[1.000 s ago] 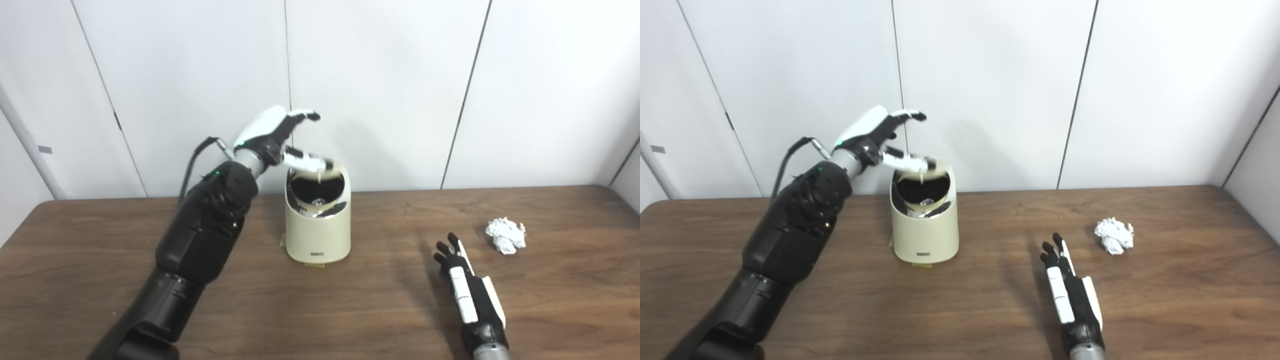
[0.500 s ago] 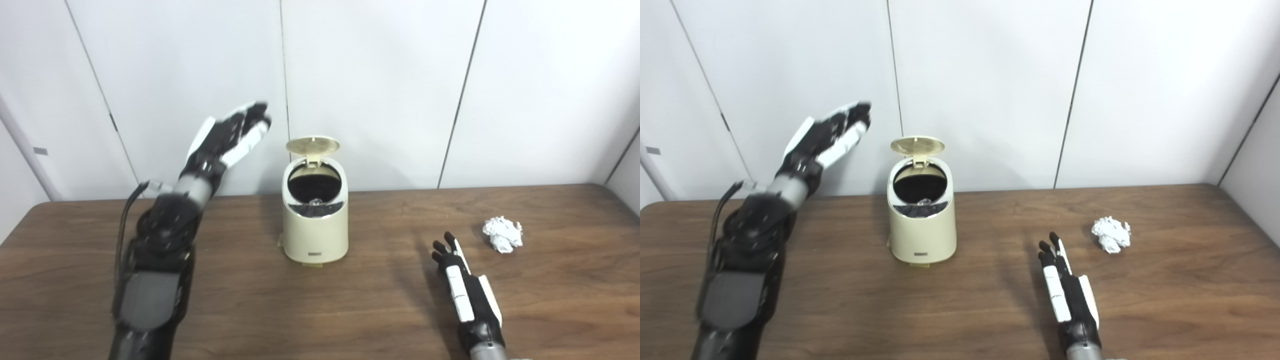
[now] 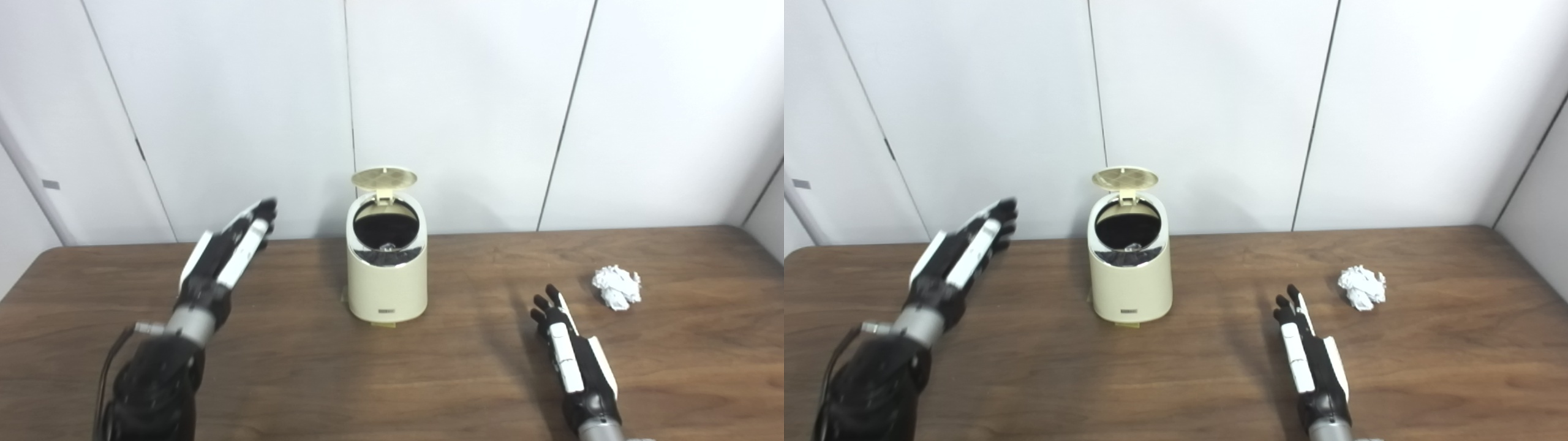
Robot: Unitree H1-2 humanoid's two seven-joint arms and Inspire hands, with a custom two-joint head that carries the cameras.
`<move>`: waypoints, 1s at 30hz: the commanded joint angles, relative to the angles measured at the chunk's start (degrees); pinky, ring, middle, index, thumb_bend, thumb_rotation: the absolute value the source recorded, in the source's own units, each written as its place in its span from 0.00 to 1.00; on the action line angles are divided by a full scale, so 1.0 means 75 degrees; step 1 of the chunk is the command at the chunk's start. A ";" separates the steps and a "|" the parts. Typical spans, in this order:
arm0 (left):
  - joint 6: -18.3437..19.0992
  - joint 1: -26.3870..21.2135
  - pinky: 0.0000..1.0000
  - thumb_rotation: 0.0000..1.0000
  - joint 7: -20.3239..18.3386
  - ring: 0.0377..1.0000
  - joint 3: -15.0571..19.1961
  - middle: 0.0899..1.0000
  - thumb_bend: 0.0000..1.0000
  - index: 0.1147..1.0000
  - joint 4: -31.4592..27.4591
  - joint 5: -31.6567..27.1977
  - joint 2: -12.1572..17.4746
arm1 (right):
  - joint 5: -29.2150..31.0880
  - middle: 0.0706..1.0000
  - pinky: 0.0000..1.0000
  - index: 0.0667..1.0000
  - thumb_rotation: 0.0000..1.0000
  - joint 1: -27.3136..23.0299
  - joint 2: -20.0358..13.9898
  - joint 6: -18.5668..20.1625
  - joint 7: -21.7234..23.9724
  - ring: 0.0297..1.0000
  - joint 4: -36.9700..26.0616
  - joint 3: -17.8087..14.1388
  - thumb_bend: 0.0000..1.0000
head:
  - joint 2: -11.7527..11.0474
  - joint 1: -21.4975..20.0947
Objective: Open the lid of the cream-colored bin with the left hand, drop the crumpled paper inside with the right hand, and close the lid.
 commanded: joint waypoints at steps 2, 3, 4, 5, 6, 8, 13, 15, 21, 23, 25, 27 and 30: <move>-0.0497 0.0028 0.96 0.79 0.0148 0.96 0.0027 0.94 0.43 0.95 -0.0342 -0.0262 -0.0083 | 0.0028 0.94 0.90 0.99 0.94 -0.0187 -0.0033 0.0164 -0.0029 0.91 -0.0340 -0.0107 0.54 | 0.0026 0.0006; -0.0438 0.0138 0.97 0.80 0.0199 0.96 0.0028 0.95 0.43 0.95 -0.0386 -0.0300 -0.0128 | 0.0066 0.93 0.89 0.97 0.84 -0.0254 -0.0013 0.0280 -0.0070 0.90 -0.0411 -0.0180 0.54 | 0.0060 -0.0018; -0.0404 0.0222 0.97 0.82 0.0244 0.96 0.0038 0.95 0.43 0.95 -0.0416 -0.0349 -0.0171 | 0.0091 0.91 0.86 0.95 0.71 -0.0319 -0.0001 0.0367 -0.0100 0.89 -0.0464 -0.0241 0.55 | 0.0072 -0.0043; -0.0381 0.0269 0.97 0.82 0.0283 0.95 0.0039 0.94 0.42 0.95 -0.0442 -0.0388 -0.0197 | 0.0096 0.91 0.85 0.94 0.64 -0.0356 0.0007 0.0431 -0.0113 0.88 -0.0506 -0.0280 0.56 | 0.0080 -0.0065; -0.0452 0.0346 0.97 0.82 0.0327 0.95 0.0052 0.94 0.42 0.95 -0.0433 -0.0435 -0.0244 | -0.0133 0.90 0.84 0.93 0.60 -0.0441 -0.0096 0.0547 -0.0132 0.88 -0.0597 -0.0243 0.57 | 0.0123 -0.0112; -0.0648 0.0465 0.97 0.82 0.0374 0.95 0.0044 0.94 0.41 0.95 -0.0392 -0.0493 -0.0292 | -0.0586 0.88 0.79 0.91 0.49 -0.0580 -0.0332 0.0714 -0.0141 0.85 -0.0742 -0.0139 0.62 | 0.0165 -0.0161; -0.0791 0.0770 0.95 0.70 0.0552 0.95 -0.0069 0.95 0.44 0.96 -0.0430 -0.0417 -0.0387 | -0.1172 0.88 0.76 0.90 0.27 -0.1031 -0.1024 0.0908 -0.0002 0.85 -0.0845 -0.0075 0.69 | 0.0307 -0.0222; -0.0872 0.0878 0.97 0.66 0.0587 0.96 -0.0092 0.95 0.46 0.96 -0.0396 -0.0437 -0.0410 | -0.1300 0.88 0.78 0.89 0.20 -0.1235 -0.1432 0.0950 0.0151 0.87 -0.0787 -0.0107 0.70 | 0.0328 -0.0257; -0.1110 0.0982 1.00 0.59 0.0667 0.96 -0.0097 0.96 0.54 1.00 -0.0286 -0.0497 -0.0417 | -0.2163 0.87 0.80 0.86 0.06 -0.1823 -0.2584 0.2256 0.0765 0.86 -0.1546 -0.0083 0.80 | 0.0401 -0.0687; -0.1121 0.0995 1.00 0.59 0.0659 0.96 -0.0107 0.95 0.55 1.00 -0.0285 -0.0487 -0.0375 | -0.2744 0.86 0.77 0.85 0.07 -0.2001 -0.2865 0.2566 0.1077 0.84 -0.1838 0.0025 0.81 | 0.0442 -0.0847; -0.1069 0.1006 1.00 0.61 0.0653 0.97 -0.0111 0.96 0.54 1.00 -0.0321 -0.0483 -0.0335 | -0.3203 0.86 0.73 0.85 0.06 -0.2161 -0.3122 0.2621 0.1437 0.84 -0.2043 0.0085 0.82 | 0.0532 -0.1061; -0.1025 0.1011 1.00 0.61 0.0645 0.97 -0.0099 0.96 0.53 1.00 -0.0331 -0.0500 -0.0295 | -0.3634 0.86 0.73 0.85 0.03 -0.2324 -0.3172 0.2623 0.1919 0.84 -0.2203 -0.0049 0.84 | 0.0590 -0.1282; -0.1055 0.1006 1.00 0.63 0.0619 0.99 -0.0010 0.98 0.52 1.00 -0.0303 -0.0654 -0.0259 | -0.4662 0.84 0.69 0.85 0.03 -0.2566 -0.3164 0.2624 0.2889 0.81 -0.2385 -0.0240 0.86 | 0.0656 -0.1769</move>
